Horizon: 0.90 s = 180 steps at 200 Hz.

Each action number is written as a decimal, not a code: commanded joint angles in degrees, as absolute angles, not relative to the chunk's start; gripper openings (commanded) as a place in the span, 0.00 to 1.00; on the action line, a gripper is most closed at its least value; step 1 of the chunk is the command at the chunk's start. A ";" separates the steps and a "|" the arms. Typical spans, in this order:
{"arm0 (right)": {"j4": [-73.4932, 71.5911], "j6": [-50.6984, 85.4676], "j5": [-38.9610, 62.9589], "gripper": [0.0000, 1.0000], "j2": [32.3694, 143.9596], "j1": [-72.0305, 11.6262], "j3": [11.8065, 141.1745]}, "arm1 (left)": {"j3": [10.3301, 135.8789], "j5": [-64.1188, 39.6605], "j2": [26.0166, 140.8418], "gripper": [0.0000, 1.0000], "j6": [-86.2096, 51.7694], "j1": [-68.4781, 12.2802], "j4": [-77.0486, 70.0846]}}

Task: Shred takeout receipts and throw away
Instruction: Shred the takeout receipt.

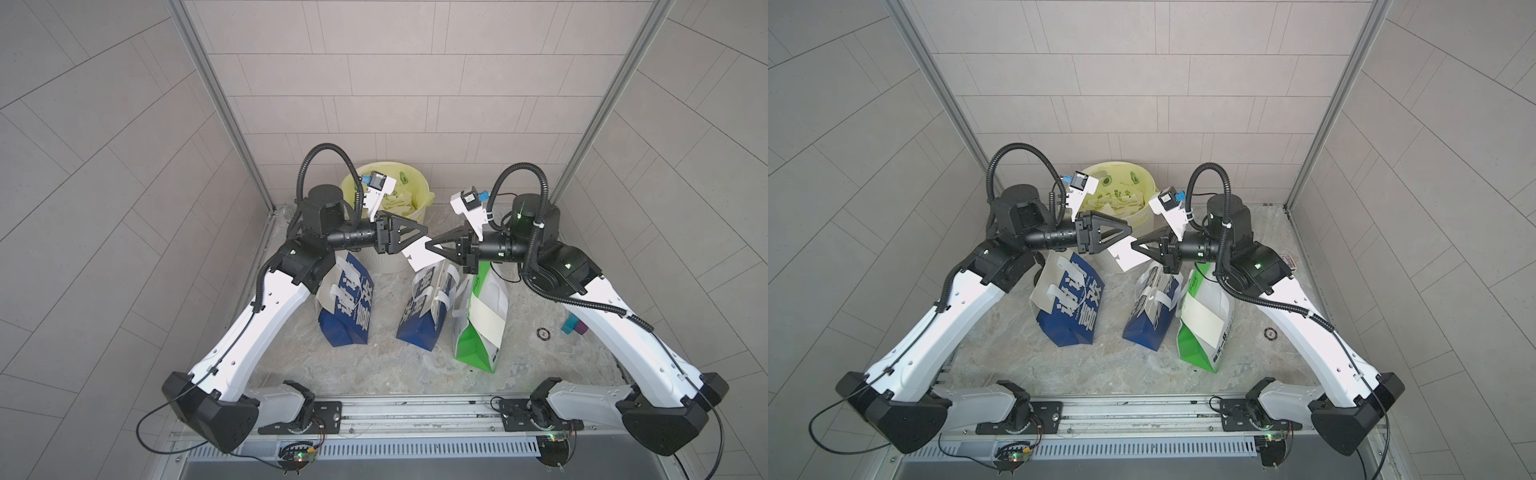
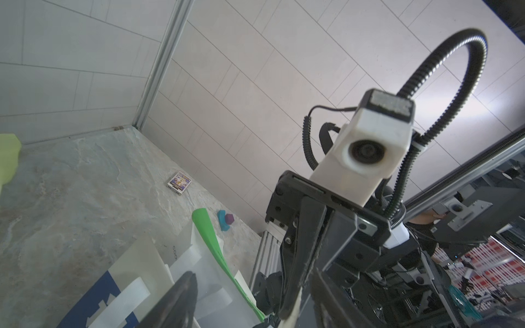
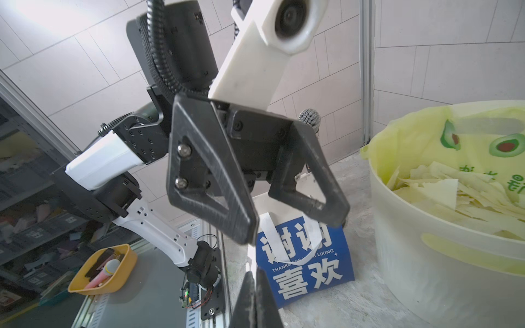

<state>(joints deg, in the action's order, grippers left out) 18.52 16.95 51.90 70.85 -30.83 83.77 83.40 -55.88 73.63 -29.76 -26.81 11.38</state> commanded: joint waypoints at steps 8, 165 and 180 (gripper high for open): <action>12.79 21.40 54.76 0.00 71.99 -30.68 84.55 | 85.87 -60.50 72.59 0.57 -26.72 -26.89 12.92; 23.60 -2.70 24.19 0.00 68.54 -36.38 86.63 | 84.14 -42.62 72.59 0.00 -38.10 -27.24 14.32; 19.84 -8.06 20.19 0.00 66.05 -37.50 83.98 | 83.77 -38.38 73.16 0.00 -39.76 -27.55 16.78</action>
